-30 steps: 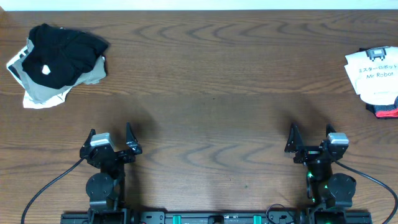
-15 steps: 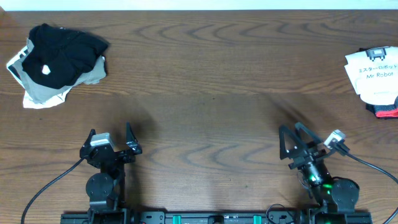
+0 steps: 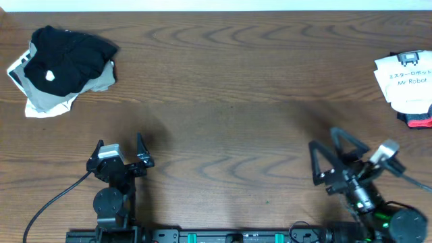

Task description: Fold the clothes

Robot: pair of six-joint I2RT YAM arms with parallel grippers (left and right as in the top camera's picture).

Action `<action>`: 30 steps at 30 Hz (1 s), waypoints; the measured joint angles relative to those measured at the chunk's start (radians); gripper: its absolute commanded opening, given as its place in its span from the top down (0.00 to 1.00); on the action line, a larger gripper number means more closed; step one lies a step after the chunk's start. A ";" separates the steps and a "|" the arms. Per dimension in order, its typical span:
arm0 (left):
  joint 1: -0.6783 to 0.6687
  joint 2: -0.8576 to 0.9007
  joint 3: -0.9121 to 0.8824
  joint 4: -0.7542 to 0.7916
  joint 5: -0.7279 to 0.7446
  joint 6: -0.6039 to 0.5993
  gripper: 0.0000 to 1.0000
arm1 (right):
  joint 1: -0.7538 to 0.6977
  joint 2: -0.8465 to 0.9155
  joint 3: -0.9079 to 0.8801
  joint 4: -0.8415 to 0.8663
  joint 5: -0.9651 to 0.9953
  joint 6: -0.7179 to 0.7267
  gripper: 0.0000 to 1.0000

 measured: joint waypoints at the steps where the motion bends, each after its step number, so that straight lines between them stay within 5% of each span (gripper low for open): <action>1: 0.000 0.000 0.000 0.000 0.000 0.000 0.02 | 0.000 0.032 0.051 -0.059 0.027 -0.031 0.01; 8: 0.000 0.000 0.000 0.000 0.000 0.000 0.02 | 0.000 0.423 0.460 -0.501 0.399 -0.166 0.01; 18: 0.000 0.000 0.000 0.000 0.000 0.001 0.02 | -0.146 1.167 0.995 -0.826 0.620 -0.232 0.01; 30: 0.000 0.000 0.000 0.000 0.000 0.001 0.02 | -0.412 1.537 1.143 -0.837 0.646 -0.304 0.14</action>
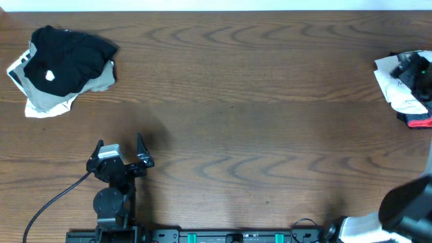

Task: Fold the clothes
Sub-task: 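Reach the right gripper to the white T-shirt at top right and grasp it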

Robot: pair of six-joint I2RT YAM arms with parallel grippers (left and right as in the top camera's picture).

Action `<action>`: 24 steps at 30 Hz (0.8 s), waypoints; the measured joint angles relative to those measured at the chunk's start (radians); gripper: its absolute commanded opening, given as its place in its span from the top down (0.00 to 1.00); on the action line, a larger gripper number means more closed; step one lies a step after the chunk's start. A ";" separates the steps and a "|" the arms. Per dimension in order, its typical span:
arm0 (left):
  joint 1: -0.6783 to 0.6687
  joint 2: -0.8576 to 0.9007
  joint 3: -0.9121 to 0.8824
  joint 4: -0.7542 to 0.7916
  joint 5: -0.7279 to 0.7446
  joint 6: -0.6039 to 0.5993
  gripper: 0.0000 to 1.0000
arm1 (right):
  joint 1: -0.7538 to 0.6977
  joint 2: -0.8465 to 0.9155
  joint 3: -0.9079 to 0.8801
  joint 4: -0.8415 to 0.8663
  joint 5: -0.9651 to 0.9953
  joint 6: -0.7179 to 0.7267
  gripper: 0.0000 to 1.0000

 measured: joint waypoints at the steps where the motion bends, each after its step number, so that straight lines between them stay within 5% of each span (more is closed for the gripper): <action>1: 0.000 0.000 0.000 0.000 0.000 0.000 0.02 | -0.023 0.027 0.000 0.006 0.000 -0.010 0.15; 12: 0.000 0.000 0.000 0.000 0.000 0.000 0.02 | -0.162 0.254 0.000 0.140 -0.108 -0.138 0.24; 24: 0.000 0.000 0.000 0.000 0.000 0.000 0.02 | -0.165 0.382 0.000 0.294 -0.146 -0.246 0.19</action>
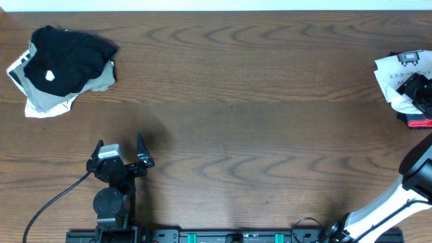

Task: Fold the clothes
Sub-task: 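Reach the right gripper to the white T-shirt at top right and grasp it, then lift the white T-shirt with the right gripper and drag it to table center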

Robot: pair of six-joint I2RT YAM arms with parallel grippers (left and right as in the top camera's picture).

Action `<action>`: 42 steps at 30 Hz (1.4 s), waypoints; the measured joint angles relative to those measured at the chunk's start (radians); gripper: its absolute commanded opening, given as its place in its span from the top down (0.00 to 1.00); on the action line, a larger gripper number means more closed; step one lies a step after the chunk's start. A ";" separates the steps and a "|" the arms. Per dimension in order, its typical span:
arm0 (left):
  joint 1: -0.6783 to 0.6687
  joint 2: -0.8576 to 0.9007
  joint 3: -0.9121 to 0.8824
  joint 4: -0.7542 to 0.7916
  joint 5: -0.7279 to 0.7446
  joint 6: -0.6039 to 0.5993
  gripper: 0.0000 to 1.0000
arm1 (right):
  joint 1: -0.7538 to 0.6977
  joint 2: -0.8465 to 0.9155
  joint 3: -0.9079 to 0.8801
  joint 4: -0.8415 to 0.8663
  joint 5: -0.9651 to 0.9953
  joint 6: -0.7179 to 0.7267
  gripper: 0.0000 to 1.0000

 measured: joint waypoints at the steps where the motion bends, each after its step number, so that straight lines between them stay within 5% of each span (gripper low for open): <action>1: 0.000 0.000 0.000 0.000 0.000 0.000 0.02 | 0.000 0.004 0.000 0.010 0.000 -0.014 0.20; 10: 0.000 0.000 0.000 0.000 0.000 0.000 0.02 | 0.000 0.033 0.000 0.045 0.001 -0.095 0.41; 15: 0.000 0.000 0.000 0.000 0.000 0.000 0.02 | 0.000 0.066 0.000 0.046 0.002 -0.111 0.73; 22: 0.000 0.000 0.000 0.000 0.000 0.000 0.02 | 0.000 0.067 0.002 0.046 0.003 -0.110 0.98; 32: 0.000 0.000 0.000 0.000 0.000 0.000 0.02 | 0.000 0.040 0.019 -0.004 -0.018 -0.057 0.99; 42: 0.000 0.000 0.000 0.000 0.000 0.000 0.02 | 0.025 -0.192 0.024 -0.010 -0.387 0.071 0.99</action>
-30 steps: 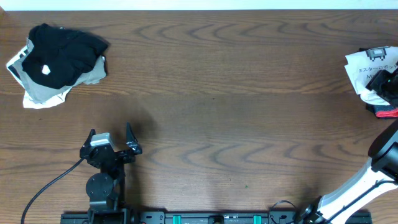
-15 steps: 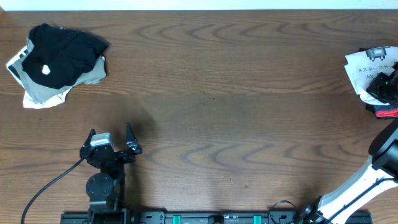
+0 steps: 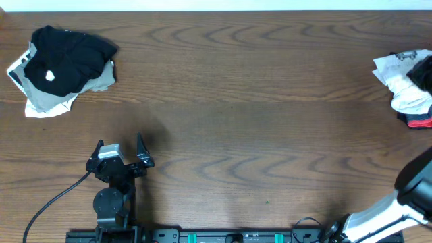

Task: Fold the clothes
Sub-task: 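Lift the white T-shirt with the right gripper and drag it to table center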

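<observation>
A white printed garment point(image 3: 403, 93) lies bunched at the table's right edge, on top of a red and black piece point(image 3: 418, 122). My right gripper point(image 3: 424, 73) is down on it at the frame's edge, its fingers buried in the gathered cloth and seemingly shut on it. A second heap sits at the far left: a black garment point(image 3: 67, 57) on top of grey and white clothes point(image 3: 42, 101). My left gripper point(image 3: 121, 150) rests open near the front edge, nothing between its fingers.
The brown wooden table point(image 3: 236, 115) spans the whole view. My right arm point(image 3: 412, 189) reaches up along the right edge from the front corner. A black cable point(image 3: 50, 206) trails from the left arm's base toward the front left.
The white garment was lying flat with its print showing and my right gripper sat on its lower right part. Now the cloth is bunched up and the gripper sits higher on it. The left arm is unchanged.
My right gripper first stood open near the front right of the table, away from the clothes. Then it was over the white garment at the right edge, then lower on it. Now the garment is gathered under it. The left arm and left heap stayed still.
</observation>
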Robot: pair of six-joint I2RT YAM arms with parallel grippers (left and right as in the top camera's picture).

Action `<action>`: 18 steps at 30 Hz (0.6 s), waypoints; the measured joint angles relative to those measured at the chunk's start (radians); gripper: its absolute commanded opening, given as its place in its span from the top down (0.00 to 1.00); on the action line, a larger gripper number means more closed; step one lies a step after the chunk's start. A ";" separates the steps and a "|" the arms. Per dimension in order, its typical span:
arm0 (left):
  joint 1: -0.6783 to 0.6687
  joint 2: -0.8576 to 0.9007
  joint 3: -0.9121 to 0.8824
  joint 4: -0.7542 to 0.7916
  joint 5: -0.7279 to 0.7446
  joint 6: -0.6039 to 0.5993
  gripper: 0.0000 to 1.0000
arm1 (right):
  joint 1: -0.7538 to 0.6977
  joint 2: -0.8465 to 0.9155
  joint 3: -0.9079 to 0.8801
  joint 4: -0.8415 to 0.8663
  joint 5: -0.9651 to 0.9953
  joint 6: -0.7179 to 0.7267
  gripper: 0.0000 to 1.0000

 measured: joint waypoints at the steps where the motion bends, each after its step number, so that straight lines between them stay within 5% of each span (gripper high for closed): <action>1: 0.000 0.000 0.000 0.000 0.000 0.000 0.02 | 0.013 -0.018 0.002 -0.005 -0.025 0.008 0.99; 18: 0.000 0.000 0.000 0.000 0.000 0.000 0.02 | 0.616 -0.127 0.005 -0.018 -0.257 0.094 0.99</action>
